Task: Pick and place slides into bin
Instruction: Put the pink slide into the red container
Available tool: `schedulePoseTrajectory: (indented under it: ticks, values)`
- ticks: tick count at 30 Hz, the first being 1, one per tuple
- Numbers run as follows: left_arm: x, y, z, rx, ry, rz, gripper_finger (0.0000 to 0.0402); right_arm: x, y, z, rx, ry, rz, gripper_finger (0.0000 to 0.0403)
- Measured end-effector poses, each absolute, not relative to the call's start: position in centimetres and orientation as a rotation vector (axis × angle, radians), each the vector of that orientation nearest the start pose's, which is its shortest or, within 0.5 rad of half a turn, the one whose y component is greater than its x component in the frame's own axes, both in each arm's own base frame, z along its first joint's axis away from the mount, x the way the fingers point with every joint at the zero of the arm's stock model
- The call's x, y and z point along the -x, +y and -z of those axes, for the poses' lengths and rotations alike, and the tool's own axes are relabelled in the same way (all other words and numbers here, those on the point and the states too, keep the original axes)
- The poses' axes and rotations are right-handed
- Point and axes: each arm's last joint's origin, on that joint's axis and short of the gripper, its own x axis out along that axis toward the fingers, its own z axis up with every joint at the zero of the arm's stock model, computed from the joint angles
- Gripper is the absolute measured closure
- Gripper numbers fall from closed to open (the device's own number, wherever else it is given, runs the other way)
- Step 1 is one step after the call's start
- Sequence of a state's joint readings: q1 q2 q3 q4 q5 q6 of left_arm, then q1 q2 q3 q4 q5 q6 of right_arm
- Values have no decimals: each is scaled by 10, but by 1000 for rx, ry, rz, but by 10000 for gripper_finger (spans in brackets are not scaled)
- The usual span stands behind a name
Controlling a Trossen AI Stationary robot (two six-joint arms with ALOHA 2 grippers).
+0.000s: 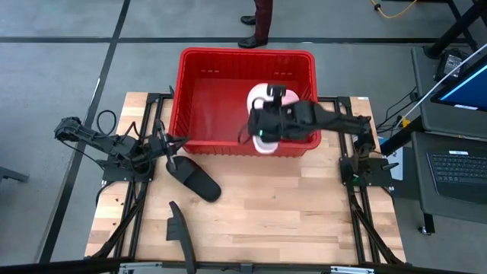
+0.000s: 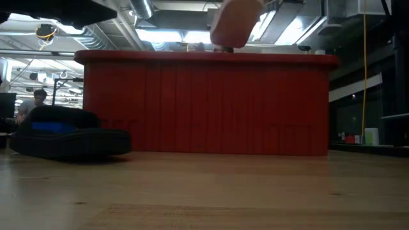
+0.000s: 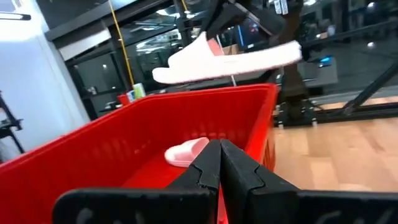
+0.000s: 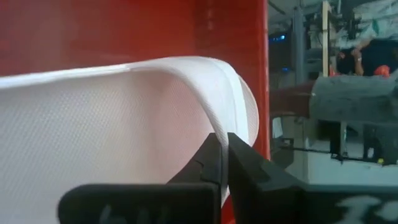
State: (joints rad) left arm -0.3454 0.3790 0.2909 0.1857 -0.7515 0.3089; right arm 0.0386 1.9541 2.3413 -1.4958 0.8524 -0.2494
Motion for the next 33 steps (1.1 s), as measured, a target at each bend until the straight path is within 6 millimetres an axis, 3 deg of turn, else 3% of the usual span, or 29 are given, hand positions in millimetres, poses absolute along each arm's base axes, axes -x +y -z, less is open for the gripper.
schedulePoseTrajectory:
  ticks: [7, 20, 33]
  values:
    - [-112, -19, -248, -323, -2, -428, 399, -361, -50, -423, 645, 1135, 578, 391]
    - [-112, -18, -250, -468, 26, -482, 401, -359, -108, -425, 557, 1104, 598, 391]
    - [-110, -16, -249, -455, 58, -565, 400, -367, -160, -384, 570, 1169, 601, 391]
